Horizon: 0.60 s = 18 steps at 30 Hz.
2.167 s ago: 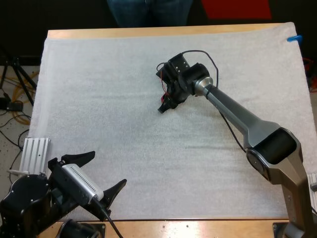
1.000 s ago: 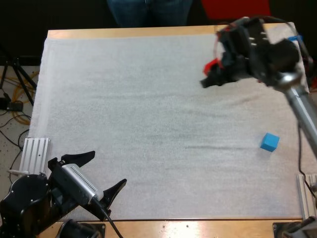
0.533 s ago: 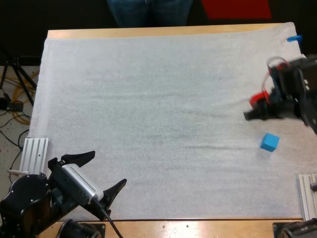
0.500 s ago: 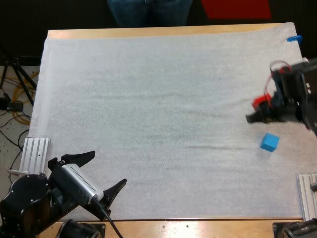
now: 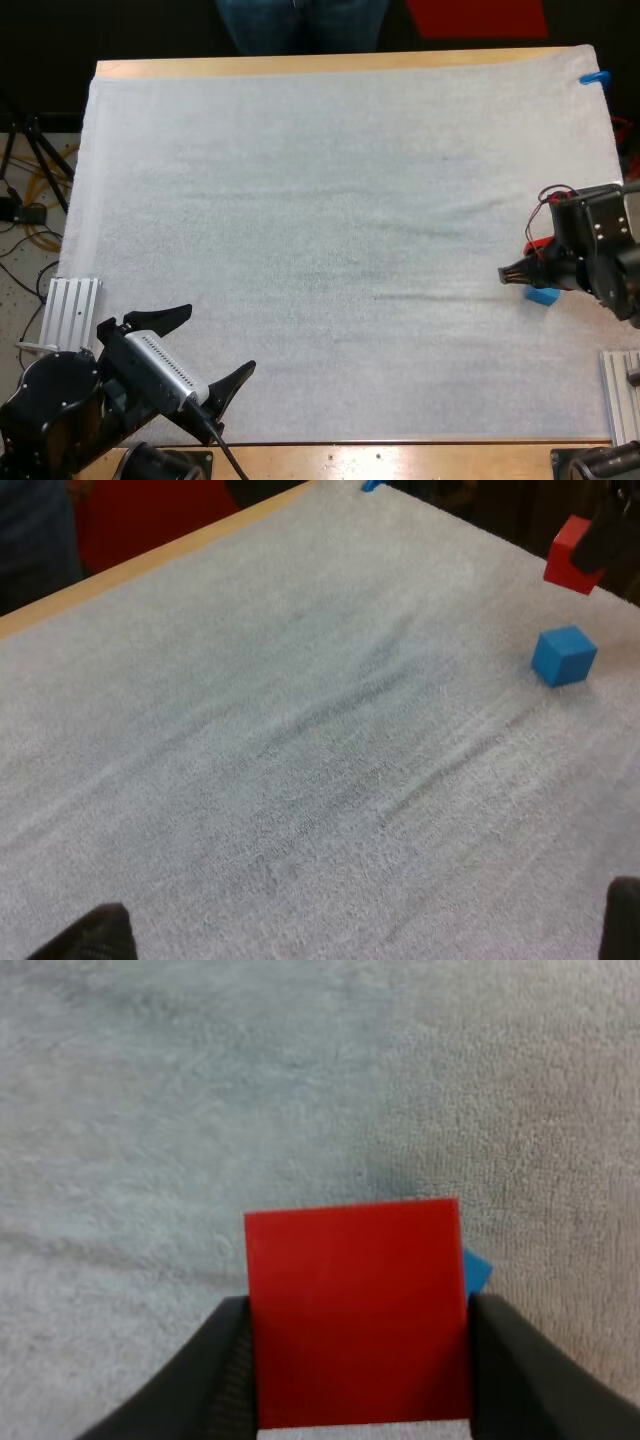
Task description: Stack red cube on blue cube
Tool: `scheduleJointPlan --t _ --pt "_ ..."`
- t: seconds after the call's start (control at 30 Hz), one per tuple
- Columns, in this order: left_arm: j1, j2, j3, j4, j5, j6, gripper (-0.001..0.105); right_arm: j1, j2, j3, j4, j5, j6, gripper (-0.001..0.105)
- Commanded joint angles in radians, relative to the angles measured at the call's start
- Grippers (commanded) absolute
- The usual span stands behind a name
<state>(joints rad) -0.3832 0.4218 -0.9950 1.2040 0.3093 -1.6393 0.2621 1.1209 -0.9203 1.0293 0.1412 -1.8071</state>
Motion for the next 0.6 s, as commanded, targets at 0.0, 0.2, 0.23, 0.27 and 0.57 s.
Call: scheduleJointPlan --t 0.0,0.2,0.23,0.27,0.57 --pt "-0.003 0.000 0.000 -0.004 0.001 -0.001 0.087 -0.003 -0.004 0.019 -0.026 0.017 0.024 0.009" --pt "-0.003 0.000 0.000 -0.004 0.001 -0.001 0.087 -0.003 -0.004 0.088 -0.078 0.037 0.088 0.009" --pt "-0.003 0.000 0.000 -0.004 0.001 -0.001 0.087 -0.003 -0.004 0.094 -0.085 0.040 0.097 0.009" --pt "-0.003 0.000 0.000 -0.004 0.001 -0.001 0.087 -0.003 -0.004 0.106 -0.098 0.041 0.116 0.009" --pt "-0.003 0.000 0.000 -0.004 0.001 -0.001 0.087 -0.056 -0.004 0.164 -0.156 0.072 0.220 0.009"
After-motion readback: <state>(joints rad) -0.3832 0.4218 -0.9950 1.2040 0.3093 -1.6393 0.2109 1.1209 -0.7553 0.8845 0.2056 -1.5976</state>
